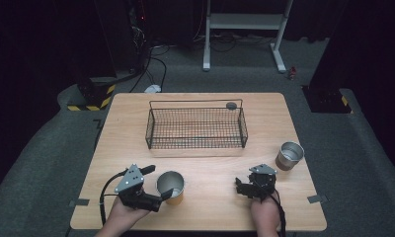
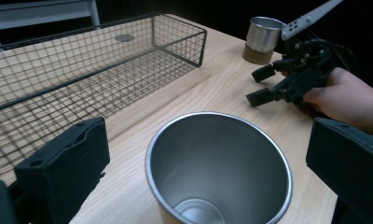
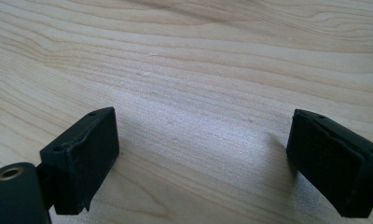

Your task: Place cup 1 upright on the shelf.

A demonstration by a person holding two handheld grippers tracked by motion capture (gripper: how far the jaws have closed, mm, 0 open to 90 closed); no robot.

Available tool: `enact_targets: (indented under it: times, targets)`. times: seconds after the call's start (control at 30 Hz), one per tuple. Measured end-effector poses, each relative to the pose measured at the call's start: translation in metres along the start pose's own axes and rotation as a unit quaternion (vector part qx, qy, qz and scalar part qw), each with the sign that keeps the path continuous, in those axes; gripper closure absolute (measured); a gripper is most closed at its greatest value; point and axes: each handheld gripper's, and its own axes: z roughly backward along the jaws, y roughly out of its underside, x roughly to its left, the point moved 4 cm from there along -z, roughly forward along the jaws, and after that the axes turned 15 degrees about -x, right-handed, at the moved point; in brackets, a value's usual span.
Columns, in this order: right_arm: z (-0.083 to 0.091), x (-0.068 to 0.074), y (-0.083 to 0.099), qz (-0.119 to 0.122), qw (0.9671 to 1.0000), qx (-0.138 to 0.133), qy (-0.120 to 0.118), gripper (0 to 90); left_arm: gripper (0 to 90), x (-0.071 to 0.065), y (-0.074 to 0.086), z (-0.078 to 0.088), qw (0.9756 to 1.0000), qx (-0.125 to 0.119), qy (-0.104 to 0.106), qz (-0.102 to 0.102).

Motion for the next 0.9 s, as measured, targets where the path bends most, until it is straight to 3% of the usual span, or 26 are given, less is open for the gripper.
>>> enact_targets:
  times: [0.07,0.53,0.77,0.9]
  targets:
    - [0.0,0.0,0.0,0.002,1.0,0.0,-0.002,9.0,0.0,-0.003,0.003,-0.003,0.9999,0.003,0.002,-0.013]
    - [0.0,0.0,0.0,0.005,1.0,0.0,-0.004,9.0,0.0,-0.005,0.008,-0.008,0.9995,0.002,0.01,-0.028]
    - [0.0,0.0,0.0,0.005,1.0,0.0,-0.004,9.1,0.0,-0.001,0.01,-0.008,0.9998,-0.002,0.007,-0.018]
    - [0.0,0.0,0.0,0.005,1.0,0.0,-0.004,9.0,0.0,-0.002,0.011,-0.009,0.9997,-0.001,0.017,-0.016]
